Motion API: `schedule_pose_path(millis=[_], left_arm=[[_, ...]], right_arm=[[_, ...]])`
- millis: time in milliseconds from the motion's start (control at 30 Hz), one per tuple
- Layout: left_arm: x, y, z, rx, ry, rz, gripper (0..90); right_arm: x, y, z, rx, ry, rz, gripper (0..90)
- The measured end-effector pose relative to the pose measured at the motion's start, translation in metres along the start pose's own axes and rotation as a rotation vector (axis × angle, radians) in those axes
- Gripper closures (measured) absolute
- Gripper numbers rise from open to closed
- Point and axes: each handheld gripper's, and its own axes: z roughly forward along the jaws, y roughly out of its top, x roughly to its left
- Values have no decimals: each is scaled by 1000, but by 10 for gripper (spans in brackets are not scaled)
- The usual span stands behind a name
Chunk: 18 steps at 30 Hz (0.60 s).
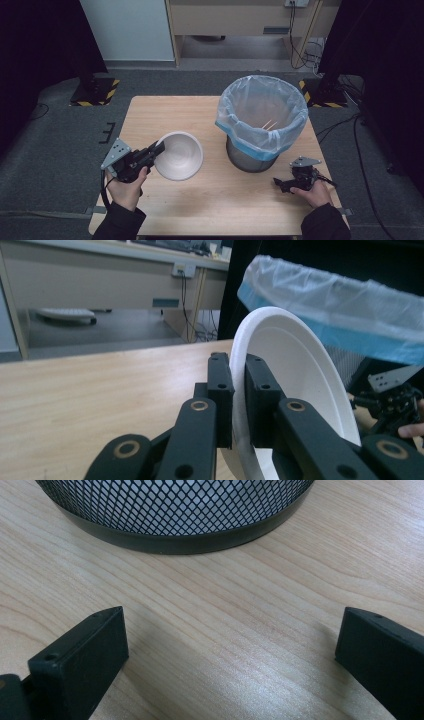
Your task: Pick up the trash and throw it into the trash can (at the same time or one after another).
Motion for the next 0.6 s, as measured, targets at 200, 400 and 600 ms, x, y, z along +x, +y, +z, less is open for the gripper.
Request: schedule_pose_path(millis=[200, 400, 600], left_arm=[[-5, 17, -2, -53, -11, 17, 829], [-12, 39, 2, -87, -19, 53, 829], [-19, 57, 6, -123, -28, 72, 829]], right_arm=[[0, 0, 0, 0, 0, 0, 7], [0, 0, 0, 0, 0, 0, 7], [0, 0, 0, 0, 0, 0, 7]])
